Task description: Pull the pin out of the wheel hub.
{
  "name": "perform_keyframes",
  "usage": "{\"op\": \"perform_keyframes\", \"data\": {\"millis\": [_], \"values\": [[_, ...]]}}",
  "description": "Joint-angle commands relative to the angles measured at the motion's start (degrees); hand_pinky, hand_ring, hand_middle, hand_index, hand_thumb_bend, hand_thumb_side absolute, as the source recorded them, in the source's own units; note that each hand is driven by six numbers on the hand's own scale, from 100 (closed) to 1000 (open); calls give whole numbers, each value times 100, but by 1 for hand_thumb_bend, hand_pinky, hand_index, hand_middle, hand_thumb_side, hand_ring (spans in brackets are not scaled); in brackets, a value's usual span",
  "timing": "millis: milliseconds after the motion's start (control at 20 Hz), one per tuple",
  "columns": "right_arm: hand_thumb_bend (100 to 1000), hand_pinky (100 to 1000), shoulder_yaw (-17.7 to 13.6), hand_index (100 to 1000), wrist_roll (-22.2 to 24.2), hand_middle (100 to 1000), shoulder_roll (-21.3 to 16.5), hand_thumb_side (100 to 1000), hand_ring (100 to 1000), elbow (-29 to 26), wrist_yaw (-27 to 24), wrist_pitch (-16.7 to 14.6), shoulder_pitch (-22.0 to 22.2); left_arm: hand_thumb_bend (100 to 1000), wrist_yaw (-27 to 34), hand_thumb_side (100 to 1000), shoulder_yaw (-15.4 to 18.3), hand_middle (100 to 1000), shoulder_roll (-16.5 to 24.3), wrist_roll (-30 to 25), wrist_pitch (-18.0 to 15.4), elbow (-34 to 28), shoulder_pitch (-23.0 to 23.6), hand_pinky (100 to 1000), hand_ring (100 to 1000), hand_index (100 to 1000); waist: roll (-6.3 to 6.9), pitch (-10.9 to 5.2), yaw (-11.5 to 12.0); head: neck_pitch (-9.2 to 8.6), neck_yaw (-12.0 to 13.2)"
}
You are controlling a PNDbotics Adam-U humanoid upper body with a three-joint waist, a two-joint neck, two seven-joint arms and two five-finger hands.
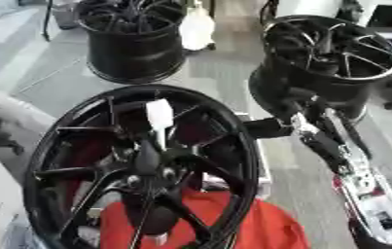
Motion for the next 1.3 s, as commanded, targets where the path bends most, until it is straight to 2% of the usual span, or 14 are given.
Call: {"op": "perform_keyframes", "data": {"millis": [50, 250, 450, 550, 750, 950, 1000, 1050, 1200, 1300], "values": [[100, 671, 49, 871, 111, 714, -312, 501, 657, -164, 110, 42, -241, 100, -10, 716, 1, 646, 71, -15, 3, -117, -29, 637, 600, 815, 1, -66, 21, -22, -14], [100, 683, 258, 886, 459, 734, -816, 484, 673, -261, 172, 211, -777, 100, -14, 717, -19, 647, 82, -36, 4, -108, -15, 637, 601, 815, -17, -91, 60, -3, -31], [100, 704, 612, 903, 1084, 769, -1381, 451, 705, -370, 207, 404, -1531, 100, -14, 716, -38, 646, 98, -57, -2, -102, -5, 637, 601, 815, -29, -113, 103, 14, -44], [100, 716, 901, 911, 1530, 795, -1656, 435, 733, -403, 196, 492, -2018, 100, -15, 716, -46, 646, 102, -66, -2, -98, 1, 637, 601, 815, -36, -122, 127, 19, -47], [100, 741, 1525, 929, 2509, 854, -1941, 408, 780, -278, 131, 706, -2924, 100, -22, 716, -65, 646, 106, -87, -2, -91, 1, 637, 600, 815, -55, -130, 162, 26, -60], [100, 772, 2120, 946, 3552, 899, -1860, 390, 840, 61, 115, 849, -3733, 100, -26, 715, -82, 645, 115, -104, -7, -92, -13, 637, 600, 815, -65, -120, 205, 4, -68], [136, 785, 2230, 952, 3774, 911, -1806, 375, 859, 157, 131, 857, -3886, 100, -26, 715, -82, 645, 120, -104, -9, -94, -16, 637, 600, 815, -67, -117, 214, 1, -72], [110, 792, 2363, 954, 4022, 923, -1735, 370, 870, 256, 169, 853, -4044, 100, -28, 714, -84, 645, 127, -105, -11, -95, -20, 637, 600, 815, -72, -112, 229, -5, -85], [114, 806, 2634, 957, 4658, 933, -1469, 331, 886, 562, 381, 779, -4404, 100, -26, 715, -95, 645, 139, -114, -15, -97, -34, 637, 601, 815, -84, -98, 264, -29, -110], [115, 822, 2724, 960, 4923, 937, -1283, 297, 898, 773, 532, 696, -4551, 100, -24, 714, -106, 645, 143, -126, -16, -96, -45, 637, 601, 815, -90, -92, 287, -39, -125]]}}
